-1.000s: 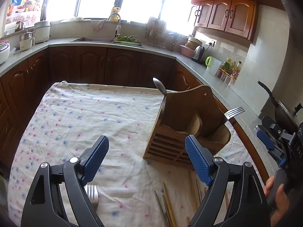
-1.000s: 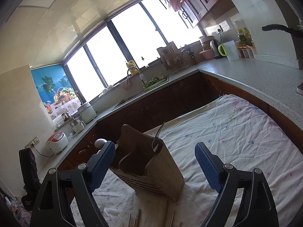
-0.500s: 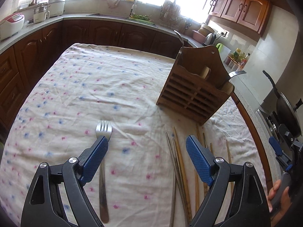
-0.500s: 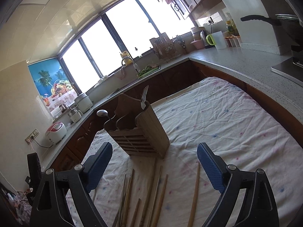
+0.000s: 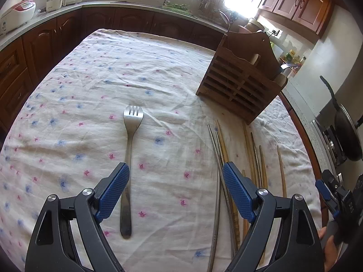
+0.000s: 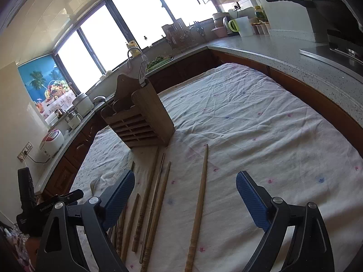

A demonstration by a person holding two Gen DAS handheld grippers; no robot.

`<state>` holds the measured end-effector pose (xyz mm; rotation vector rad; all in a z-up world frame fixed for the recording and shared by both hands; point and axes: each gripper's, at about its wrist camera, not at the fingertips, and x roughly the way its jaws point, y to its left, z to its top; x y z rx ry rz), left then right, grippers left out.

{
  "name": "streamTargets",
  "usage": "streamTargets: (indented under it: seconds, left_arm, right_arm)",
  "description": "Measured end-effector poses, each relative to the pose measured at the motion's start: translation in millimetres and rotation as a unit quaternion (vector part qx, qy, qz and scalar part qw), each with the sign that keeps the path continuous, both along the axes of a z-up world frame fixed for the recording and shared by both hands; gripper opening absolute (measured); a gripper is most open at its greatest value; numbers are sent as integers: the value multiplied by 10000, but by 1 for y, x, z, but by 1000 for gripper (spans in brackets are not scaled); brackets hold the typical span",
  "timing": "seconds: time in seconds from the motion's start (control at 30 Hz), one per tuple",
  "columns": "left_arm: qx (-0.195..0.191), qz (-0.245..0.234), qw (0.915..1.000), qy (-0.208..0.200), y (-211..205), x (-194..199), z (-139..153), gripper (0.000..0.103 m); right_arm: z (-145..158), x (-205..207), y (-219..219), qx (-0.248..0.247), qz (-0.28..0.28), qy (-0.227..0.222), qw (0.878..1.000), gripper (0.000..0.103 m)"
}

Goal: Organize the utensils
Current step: 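Withdraw the left tool from the holder back over the utensils, then close the left tool on a metal chopstick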

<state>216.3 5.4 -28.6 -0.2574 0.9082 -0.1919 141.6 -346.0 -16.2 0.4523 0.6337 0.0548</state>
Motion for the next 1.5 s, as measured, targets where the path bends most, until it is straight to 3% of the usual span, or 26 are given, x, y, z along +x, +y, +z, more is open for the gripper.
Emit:
streamTargets:
  seconds: [0.43,0.57,0.67,0.87,1.03,1.2,1.33,1.5]
  left_arm:
    - [5,-112,9999,116,-13,10,-6,86]
    - [3,-164,9997,159,-18,21,-6,86]
    - [5,-251,9996,156,-24,31,-4,78]
    - [106,-462,9984,311,-38,57,-9,61]
    - [197,-650,9966,473,-51,75,-17,55]
    - [337,-842,9934,702,-67,91,-30,42]
    - [640,-921,9919,590,-79,93,-32,36]
    - [906,-1022,9896,462,-87,92,-34,9]
  right_arm:
    - [-5,17,10,-173,156,159,9996,91]
    - [-6,33,23,-301,344,281,9986,75]
    - [-13,48,34,-376,508,468,9969,58]
    - [-34,77,53,-525,758,929,9914,36]
    - [-46,95,58,-640,787,1165,9880,27]
    - [-49,106,62,-780,869,1289,9848,23]
    - [-50,113,70,-977,932,1345,9817,22]
    - [-50,119,92,-1769,1036,1366,9692,21]
